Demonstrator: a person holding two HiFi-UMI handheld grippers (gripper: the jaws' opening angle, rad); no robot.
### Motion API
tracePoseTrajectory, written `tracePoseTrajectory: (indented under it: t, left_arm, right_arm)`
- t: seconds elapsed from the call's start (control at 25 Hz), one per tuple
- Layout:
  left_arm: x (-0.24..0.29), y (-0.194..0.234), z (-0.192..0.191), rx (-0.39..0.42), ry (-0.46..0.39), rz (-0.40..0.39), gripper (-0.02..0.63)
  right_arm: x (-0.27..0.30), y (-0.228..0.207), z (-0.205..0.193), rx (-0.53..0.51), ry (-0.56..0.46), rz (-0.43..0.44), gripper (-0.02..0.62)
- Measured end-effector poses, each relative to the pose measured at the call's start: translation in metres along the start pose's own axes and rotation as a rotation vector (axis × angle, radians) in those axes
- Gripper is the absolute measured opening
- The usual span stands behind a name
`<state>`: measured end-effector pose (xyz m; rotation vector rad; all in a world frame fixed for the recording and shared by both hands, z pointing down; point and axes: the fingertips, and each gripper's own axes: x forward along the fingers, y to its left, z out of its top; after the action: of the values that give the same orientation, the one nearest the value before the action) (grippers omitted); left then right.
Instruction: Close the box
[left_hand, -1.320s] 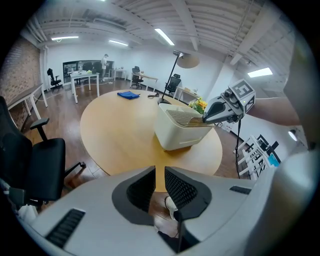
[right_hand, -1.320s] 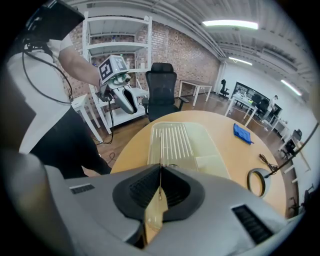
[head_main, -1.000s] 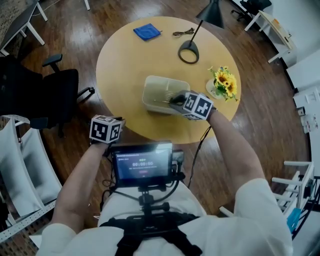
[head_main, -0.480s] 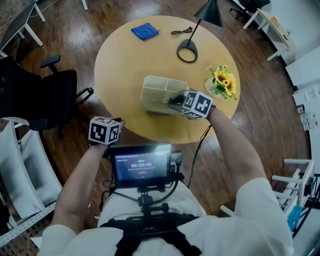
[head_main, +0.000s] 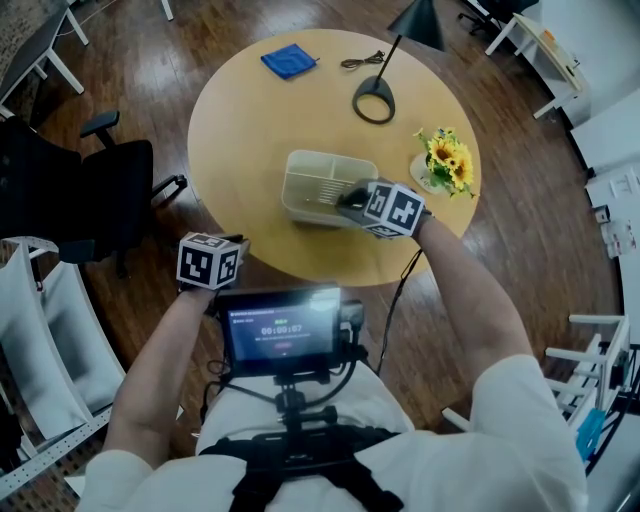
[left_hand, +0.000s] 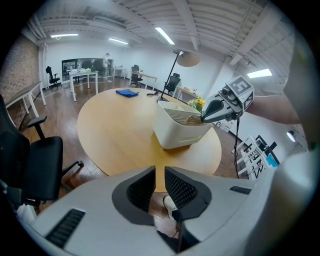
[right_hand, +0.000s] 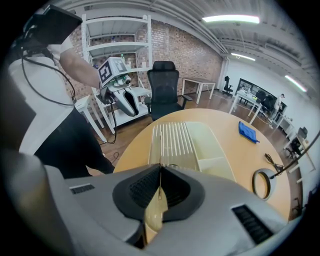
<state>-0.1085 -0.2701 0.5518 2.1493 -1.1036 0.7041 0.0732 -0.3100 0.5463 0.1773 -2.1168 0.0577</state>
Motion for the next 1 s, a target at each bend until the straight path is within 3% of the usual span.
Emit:
tracePoseTrajectory:
  t: [0.84, 1.0]
  left_arm:
    - [-0.0029, -0.002, -0.0057, -0.009, -0.002, -0.002, 0.064]
    - [-0.0029, 0.0015, -0.0063, -0.011, -0.001, -0.001, 0.064]
  right_arm:
    - [-0.0019, 0.0041, -0.0052, -0.007, 0.034, 0.014, 0.012]
    - [-0.0024, 0.003, -0.0062, -0.006, 0.04, 0.024, 0.044]
